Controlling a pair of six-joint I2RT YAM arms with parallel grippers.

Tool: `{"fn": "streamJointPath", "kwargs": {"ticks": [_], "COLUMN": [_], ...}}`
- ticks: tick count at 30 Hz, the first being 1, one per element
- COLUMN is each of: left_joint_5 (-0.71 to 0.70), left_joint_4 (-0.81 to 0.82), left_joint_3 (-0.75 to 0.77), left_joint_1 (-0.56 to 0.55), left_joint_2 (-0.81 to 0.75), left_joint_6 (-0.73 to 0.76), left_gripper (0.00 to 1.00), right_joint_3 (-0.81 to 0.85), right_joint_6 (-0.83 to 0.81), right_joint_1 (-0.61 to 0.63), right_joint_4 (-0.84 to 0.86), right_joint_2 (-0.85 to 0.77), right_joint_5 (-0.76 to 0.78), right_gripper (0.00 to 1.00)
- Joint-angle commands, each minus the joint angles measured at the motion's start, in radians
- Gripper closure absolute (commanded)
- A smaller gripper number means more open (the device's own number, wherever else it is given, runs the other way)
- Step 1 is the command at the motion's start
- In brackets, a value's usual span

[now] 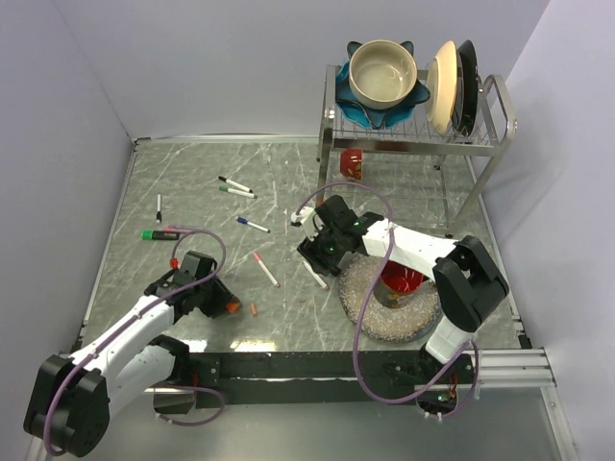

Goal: Open the pen caps

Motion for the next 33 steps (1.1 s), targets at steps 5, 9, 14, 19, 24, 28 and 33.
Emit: {"fn": "streamJointPath", "kwargs": {"ticks": [5, 9, 14, 19, 24, 28, 33], "left_joint_5": [0.025, 0.040, 0.060, 0.066, 0.059, 0.004, -0.159], "left_joint_4": [-0.002, 0.022, 0.019, 0.018, 0.027, 0.051, -0.039], "left_joint_3": [0.024, 0.007, 0.027, 0.058, 0.102, 0.160, 0.358], "left_joint_1": [0.002, 0.002, 0.002, 0.002, 0.004, 0.004, 0.005], "left_joint_2": [-0.009, 0.003, -0.021, -0.122, -0.196, -0.266, -0.276], "left_joint_6": [0.020, 0.019, 0.037, 0.062, 0.126, 0.198, 0.331], "left_gripper": [0.59, 0.57, 0.46, 0.26, 0.16, 0.04, 0.00], "right_joint_3": [0.037, 0.037, 0.029, 0.023, 0.023, 0.079, 0.260], "right_joint_6": [-0.077, -0.081, -0.110, -0.136, -0.073, 0.017, 0.109], "right_joint_1": [-0.003, -0.005, -0.005, -0.003, 0.014, 0.087, 0.146], "right_joint_4": [-0.052, -0.053, -0.064, -0.072, -0.006, 0.027, -0.027], "right_joint_2": [-0.060, -0.060, -0.074, -0.089, -0.099, -0.044, 0.126], "right_joint_5": [-0.097, -0.108, -0.175, -0.268, -0.304, -0.204, -0.060], "right_gripper": [0.31, 0.30, 0.30, 0.30, 0.31, 0.32, 0.31]}}
